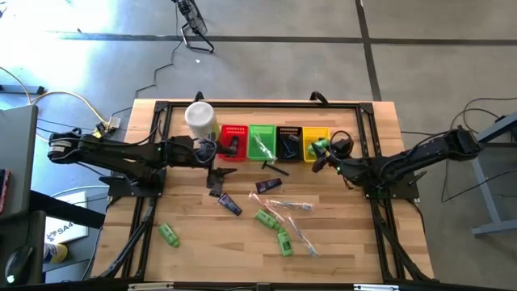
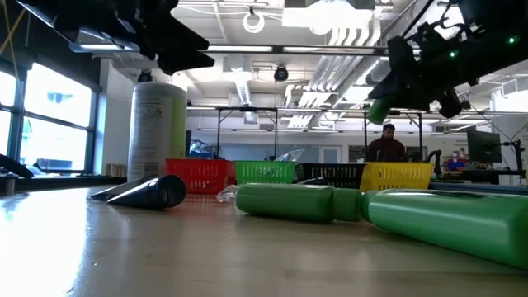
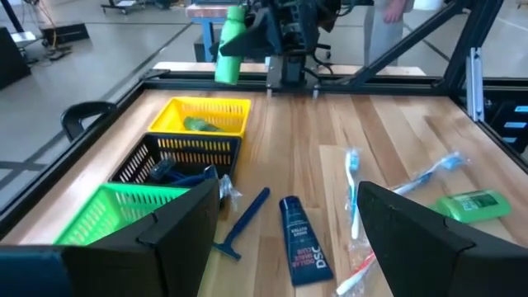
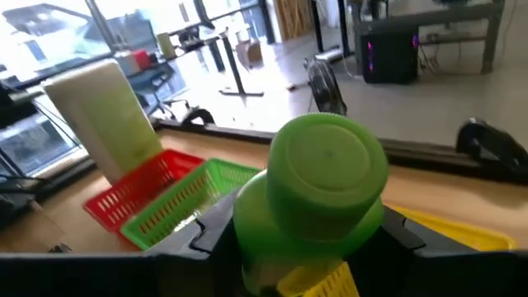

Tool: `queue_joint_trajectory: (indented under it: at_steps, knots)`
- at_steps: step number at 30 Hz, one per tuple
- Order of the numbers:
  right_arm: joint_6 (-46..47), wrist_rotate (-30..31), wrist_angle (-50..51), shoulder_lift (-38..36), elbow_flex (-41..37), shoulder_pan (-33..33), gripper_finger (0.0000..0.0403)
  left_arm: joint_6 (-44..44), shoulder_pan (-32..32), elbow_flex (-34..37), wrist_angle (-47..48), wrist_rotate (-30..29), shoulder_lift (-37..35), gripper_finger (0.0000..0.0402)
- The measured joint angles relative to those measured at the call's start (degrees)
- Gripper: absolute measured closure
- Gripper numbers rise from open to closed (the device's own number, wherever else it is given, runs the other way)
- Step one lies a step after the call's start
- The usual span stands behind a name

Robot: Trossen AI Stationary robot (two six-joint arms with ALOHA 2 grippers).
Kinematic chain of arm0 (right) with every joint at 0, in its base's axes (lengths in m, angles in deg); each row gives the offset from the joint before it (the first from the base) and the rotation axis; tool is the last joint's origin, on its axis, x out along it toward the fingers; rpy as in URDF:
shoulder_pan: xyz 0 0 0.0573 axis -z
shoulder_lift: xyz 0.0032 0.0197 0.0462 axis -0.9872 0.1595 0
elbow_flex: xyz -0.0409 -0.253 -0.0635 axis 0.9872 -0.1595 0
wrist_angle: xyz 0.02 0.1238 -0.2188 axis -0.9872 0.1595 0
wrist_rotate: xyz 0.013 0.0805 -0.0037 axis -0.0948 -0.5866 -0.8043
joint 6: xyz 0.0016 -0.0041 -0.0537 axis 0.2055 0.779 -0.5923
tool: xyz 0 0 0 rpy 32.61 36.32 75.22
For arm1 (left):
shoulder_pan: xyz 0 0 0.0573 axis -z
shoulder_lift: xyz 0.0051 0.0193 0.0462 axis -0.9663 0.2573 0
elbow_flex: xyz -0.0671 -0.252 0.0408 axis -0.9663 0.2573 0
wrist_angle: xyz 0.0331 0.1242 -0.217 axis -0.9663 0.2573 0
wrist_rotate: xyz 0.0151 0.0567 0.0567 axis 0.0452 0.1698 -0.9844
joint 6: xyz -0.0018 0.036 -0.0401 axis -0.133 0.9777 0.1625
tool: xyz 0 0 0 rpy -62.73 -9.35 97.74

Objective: Pick & Place Travel size toiletries
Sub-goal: Put the green shampoo into the yellow bin

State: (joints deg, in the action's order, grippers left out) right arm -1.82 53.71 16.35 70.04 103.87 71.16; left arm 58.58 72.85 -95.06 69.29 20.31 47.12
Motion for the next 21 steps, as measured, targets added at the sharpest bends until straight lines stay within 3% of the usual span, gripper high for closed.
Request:
queue_joint_trajectory:
  at_steps: [8,14,21]
  knots:
    - [9.4,-5.1,9.1,0.5,0.0,4.0,0.0238,0.0,0.0,0.0,0.5,0.0,0.0,0.0119]
    - [9.6,-15.8,10.6,1.5,0.0,8.9,0.0238,-0.1,0.0,0.0,0.5,0.0,0.0,0.0119]
    - [11.3,-20.1,16.7,1.5,0.0,13.2,0.0238,-0.1,0.0,0.0,0.5,0.1,0.0,0.0119]
